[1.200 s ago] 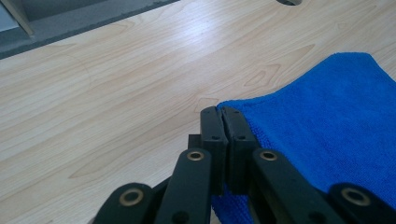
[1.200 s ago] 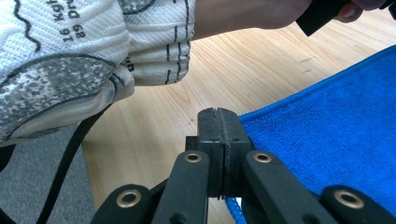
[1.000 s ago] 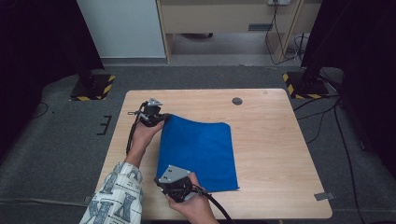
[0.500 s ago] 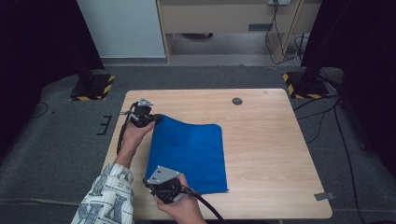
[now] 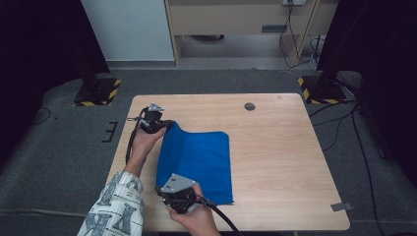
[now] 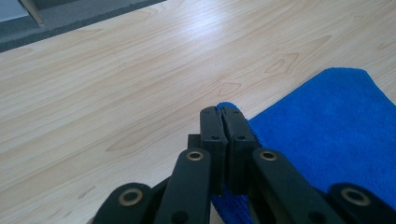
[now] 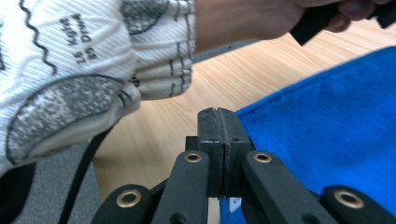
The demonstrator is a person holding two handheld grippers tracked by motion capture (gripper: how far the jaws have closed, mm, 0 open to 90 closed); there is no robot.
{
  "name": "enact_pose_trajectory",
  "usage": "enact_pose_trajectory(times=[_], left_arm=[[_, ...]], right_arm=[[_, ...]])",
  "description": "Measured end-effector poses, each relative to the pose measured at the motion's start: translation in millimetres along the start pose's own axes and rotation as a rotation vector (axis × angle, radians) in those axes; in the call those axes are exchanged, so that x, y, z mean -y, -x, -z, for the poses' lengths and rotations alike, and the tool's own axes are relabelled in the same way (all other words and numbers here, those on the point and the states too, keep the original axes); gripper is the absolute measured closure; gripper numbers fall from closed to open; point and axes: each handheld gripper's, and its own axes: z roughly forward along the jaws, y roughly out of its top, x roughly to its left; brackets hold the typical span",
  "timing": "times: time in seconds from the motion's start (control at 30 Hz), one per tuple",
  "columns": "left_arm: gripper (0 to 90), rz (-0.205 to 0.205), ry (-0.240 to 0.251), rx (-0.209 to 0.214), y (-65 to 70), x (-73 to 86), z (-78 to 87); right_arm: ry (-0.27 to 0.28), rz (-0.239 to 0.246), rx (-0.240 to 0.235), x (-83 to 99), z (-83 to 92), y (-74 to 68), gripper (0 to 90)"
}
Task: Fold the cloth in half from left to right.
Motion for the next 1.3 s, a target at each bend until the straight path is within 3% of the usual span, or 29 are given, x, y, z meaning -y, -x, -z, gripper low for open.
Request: enact_pose_trajectory(times=[0.27,0.43,0.8,1.3], left_arm=[[88.0,0.003,-0.003,0.023,26.1,-7.6,-27.6],[88.0,-0.015,-0.001,0.035,42.1,-15.0,-39.5],[88.0,-0.035,-0.002,0.045,60.2,-24.4,-49.8],[87.8,-0.044,-0.013,0.067,75.7,-28.5,-65.2]], right_arm=[[-0.018,-0.03,0.062,22.8,27.0,23.7,89.7],[-0.041,-0.034,0.077,35.2,38.3,34.0,89.7],[-0.06,-0.012,0.098,51.8,58.5,36.2,89.7],[-0.064,-0.016,0.122,56.6,78.7,44.8,89.7]])
